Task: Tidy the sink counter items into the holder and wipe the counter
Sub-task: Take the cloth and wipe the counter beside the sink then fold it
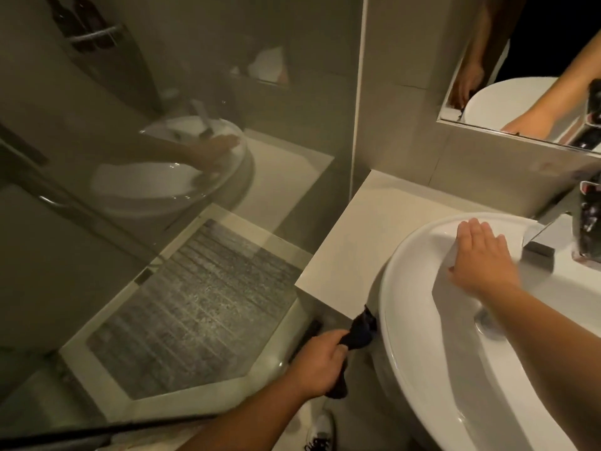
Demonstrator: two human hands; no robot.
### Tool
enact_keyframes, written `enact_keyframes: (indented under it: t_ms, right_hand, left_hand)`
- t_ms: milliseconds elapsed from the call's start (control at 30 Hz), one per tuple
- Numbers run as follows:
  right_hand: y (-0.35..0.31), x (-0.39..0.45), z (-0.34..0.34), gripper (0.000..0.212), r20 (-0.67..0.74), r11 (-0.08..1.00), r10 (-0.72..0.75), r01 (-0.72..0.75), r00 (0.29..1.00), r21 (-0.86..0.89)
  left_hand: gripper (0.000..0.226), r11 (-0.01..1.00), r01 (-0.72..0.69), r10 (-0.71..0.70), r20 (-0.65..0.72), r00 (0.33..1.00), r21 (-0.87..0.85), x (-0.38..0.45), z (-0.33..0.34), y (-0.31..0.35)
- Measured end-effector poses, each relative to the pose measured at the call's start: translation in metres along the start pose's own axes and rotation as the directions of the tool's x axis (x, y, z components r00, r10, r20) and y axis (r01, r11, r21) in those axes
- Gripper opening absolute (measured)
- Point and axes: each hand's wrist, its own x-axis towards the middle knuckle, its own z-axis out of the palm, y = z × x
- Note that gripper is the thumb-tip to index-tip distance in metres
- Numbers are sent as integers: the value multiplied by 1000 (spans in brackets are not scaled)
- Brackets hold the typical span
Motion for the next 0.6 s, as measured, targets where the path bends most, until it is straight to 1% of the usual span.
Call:
enact_keyframes:
  t_ms: [33,67,100,133,167,200,233,300,333,367,433,500,533,567,600]
  right_hand:
    - [0,0,-2,90,16,1000,1,-1,1000,2]
    - [0,-1,-4,90,33,1000,2,-2,999,0]
    - [0,-1,-5,90,48,1000,4,-4,999,-4]
    - [0,-1,-6,90,58,1000,6,-5,998,-9]
    - [-1,-1,-6,90,62,1000,7,-6,998,-12]
    - [-1,-1,-6,90,62,1000,7,-6,998,-15]
    - [-1,-1,-6,91,61,1000,8,-7,998,-18]
    - [-2,-1,-5,92,62,999,15,-13,998,-31]
    - [-3,-2,-4,92,63,999,21,-19,998,-41]
    - [-5,-2,-3,92,60,998,28,-24,998,-53]
    - [-7,-2,-1,90,50,996,41,-38,998,-76]
    - [-10,-2,0,87,38,994,57,-53,998,-95]
    - [-10,-3,1,86,32,993,61,-57,998,-100]
    - [-11,-3,1,85,28,994,63,-60,998,-96]
    - [-12,-3,1,84,22,995,63,-61,998,-82]
  left_hand:
    - [27,946,178,-182,10,983,-269,-5,1,5]
    - [26,815,299,-321,42,946,-496,-7,2,8]
    - [26,651,370,-422,89,902,-663,-8,2,11]
    - [26,505,400,-483,133,865,-765,-8,-1,13]
    - [26,399,412,-512,173,841,-819,-6,-6,16]
    - [27,326,416,-513,210,832,-849,-2,-13,20]
    - [28,277,409,-497,235,835,-869,3,-21,26]
    - [30,225,383,-450,253,856,-896,21,-37,40]
    - [31,217,361,-423,246,872,-907,33,-46,48]
    - [30,233,323,-394,215,894,-917,47,-55,57]
    - [26,326,214,-334,100,937,-921,83,-73,75]
    - [23,475,103,-245,-19,969,-874,124,-88,95]
    - [22,569,56,-189,-64,980,-820,146,-93,106]
    - [21,672,14,-131,-100,986,-740,170,-96,117]
    - [20,781,-33,-66,-136,989,-623,194,-97,128]
